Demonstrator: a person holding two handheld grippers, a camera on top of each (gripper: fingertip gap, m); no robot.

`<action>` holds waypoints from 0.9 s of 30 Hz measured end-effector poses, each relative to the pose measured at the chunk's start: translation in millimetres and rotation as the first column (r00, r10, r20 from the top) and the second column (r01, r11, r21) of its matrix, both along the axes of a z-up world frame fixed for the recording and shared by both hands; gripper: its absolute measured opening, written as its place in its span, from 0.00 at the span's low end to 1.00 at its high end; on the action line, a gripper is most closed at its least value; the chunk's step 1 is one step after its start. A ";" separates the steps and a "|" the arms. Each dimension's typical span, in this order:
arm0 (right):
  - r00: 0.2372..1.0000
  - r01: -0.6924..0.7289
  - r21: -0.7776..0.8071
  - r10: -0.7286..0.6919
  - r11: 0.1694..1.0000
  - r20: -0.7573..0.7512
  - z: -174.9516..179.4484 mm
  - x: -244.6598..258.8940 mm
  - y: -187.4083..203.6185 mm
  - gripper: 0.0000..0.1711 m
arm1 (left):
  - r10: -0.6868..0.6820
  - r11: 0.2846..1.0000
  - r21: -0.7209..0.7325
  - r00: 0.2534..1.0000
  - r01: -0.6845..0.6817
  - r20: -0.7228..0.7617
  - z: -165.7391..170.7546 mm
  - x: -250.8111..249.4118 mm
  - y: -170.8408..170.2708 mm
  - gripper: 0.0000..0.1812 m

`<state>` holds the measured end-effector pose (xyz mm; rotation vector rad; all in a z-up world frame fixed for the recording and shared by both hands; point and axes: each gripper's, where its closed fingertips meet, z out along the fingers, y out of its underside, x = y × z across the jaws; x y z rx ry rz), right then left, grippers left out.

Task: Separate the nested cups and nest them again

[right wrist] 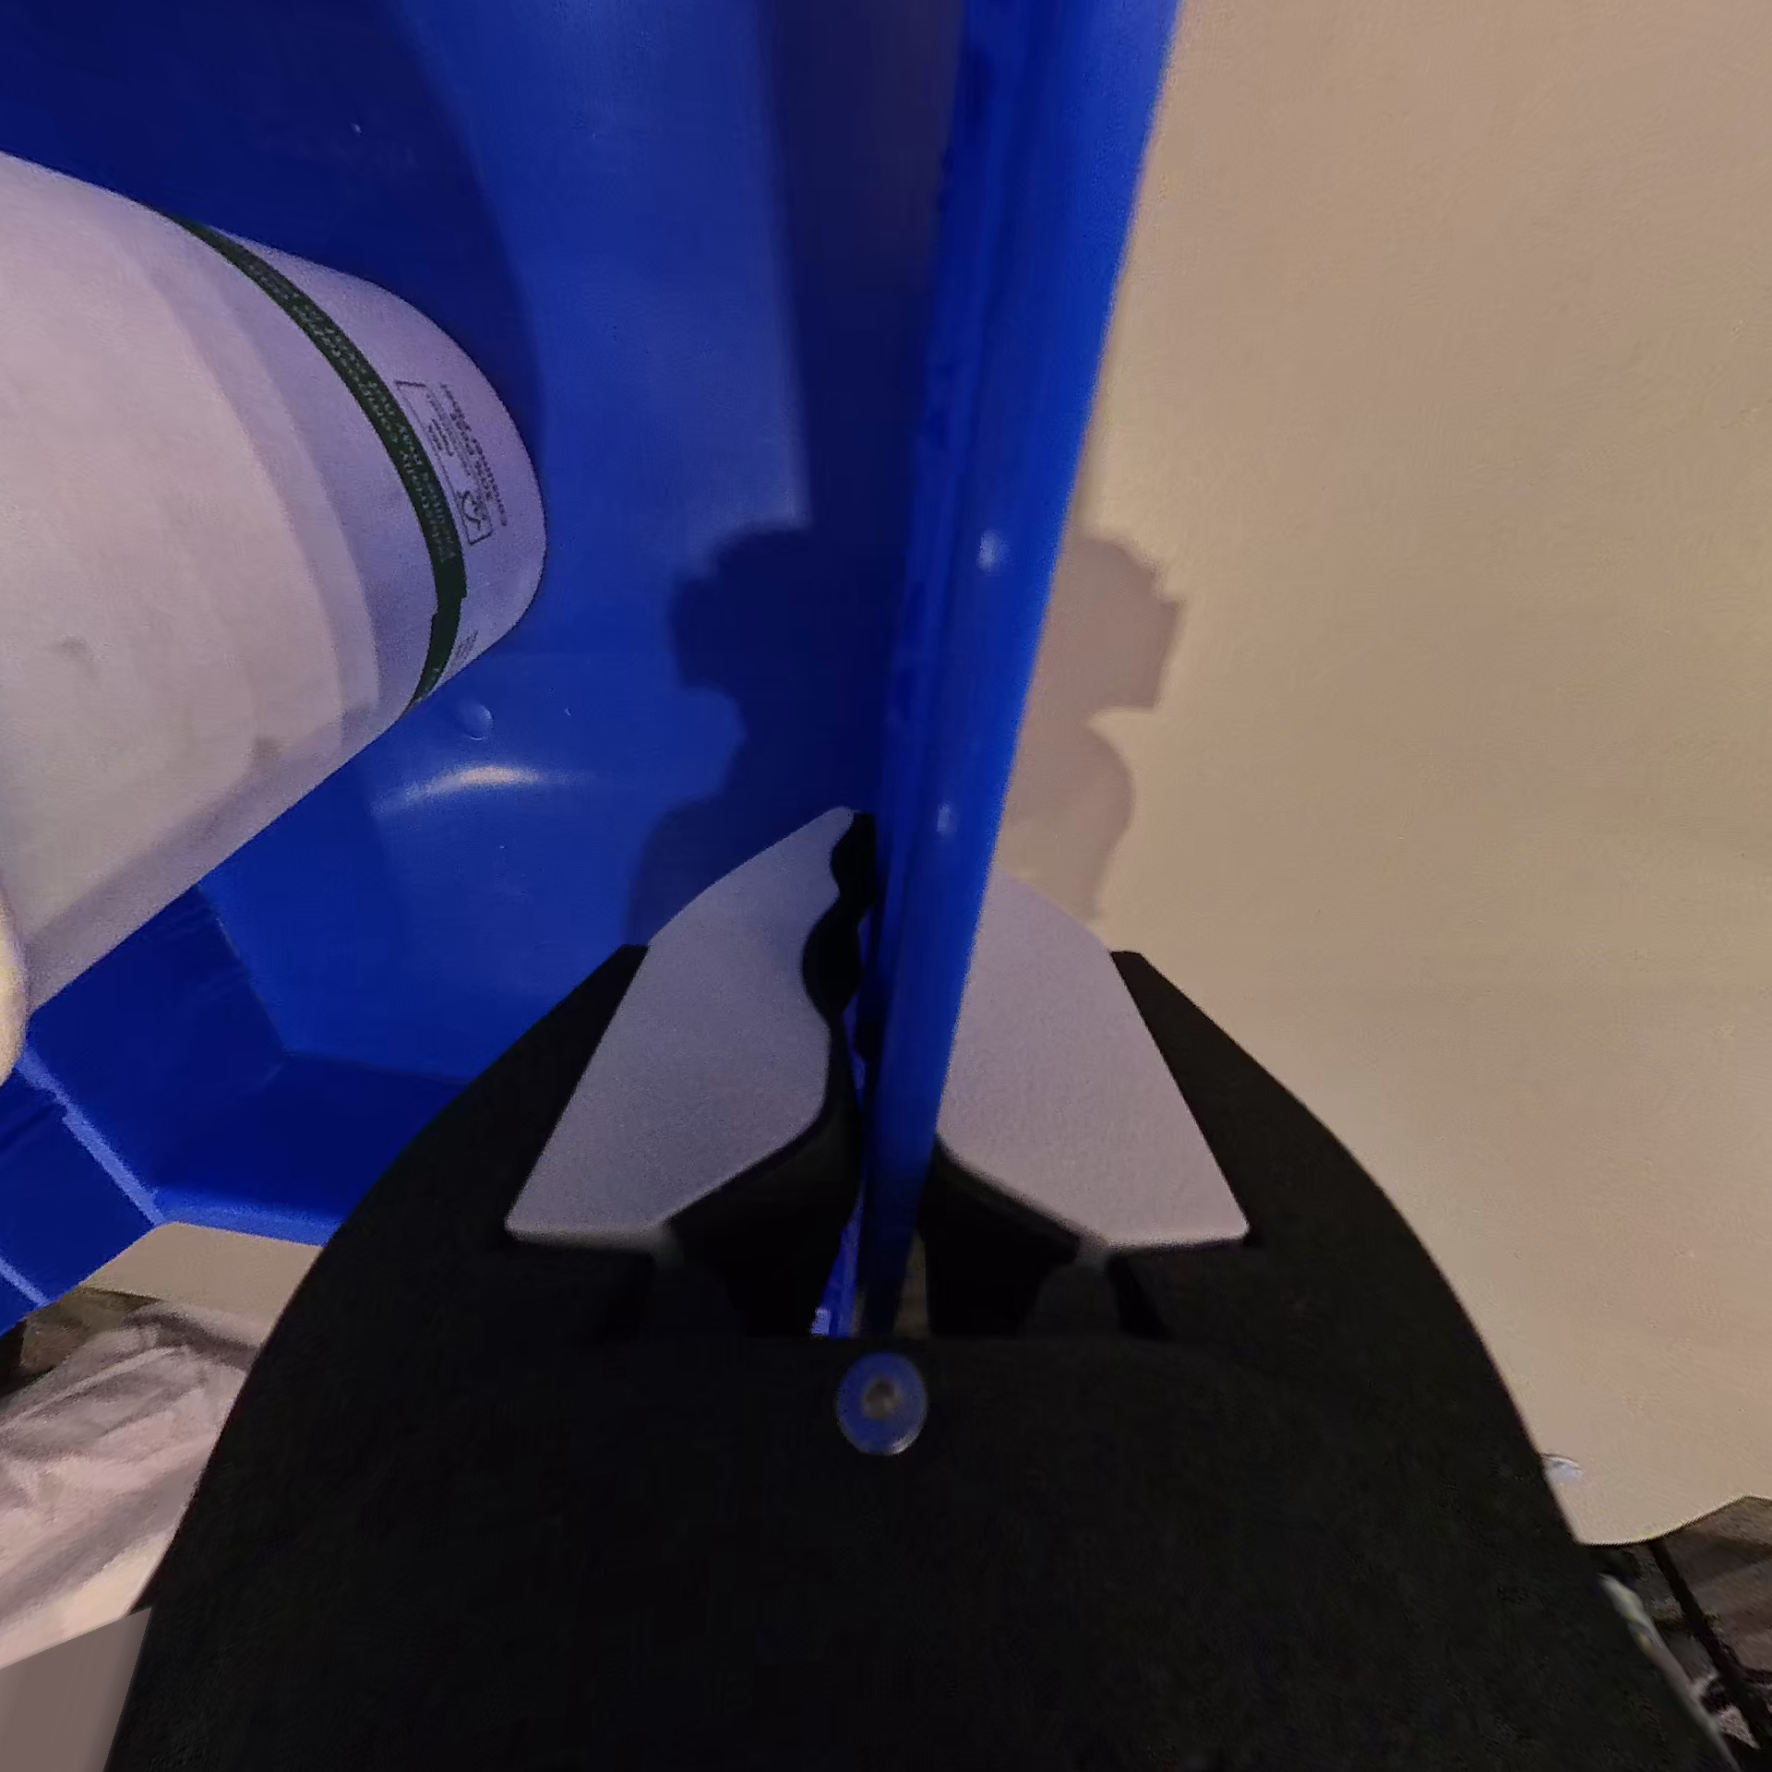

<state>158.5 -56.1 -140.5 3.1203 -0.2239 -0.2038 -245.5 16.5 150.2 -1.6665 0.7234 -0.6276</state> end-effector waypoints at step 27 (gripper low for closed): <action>0.994 0.100 -0.015 -0.100 0.995 -0.034 8.4 29.8 -20.1 0.03 | -0.068 0.997 -0.029 0.989 0.072 0.129 14.6 -31.2 -1.2 0.18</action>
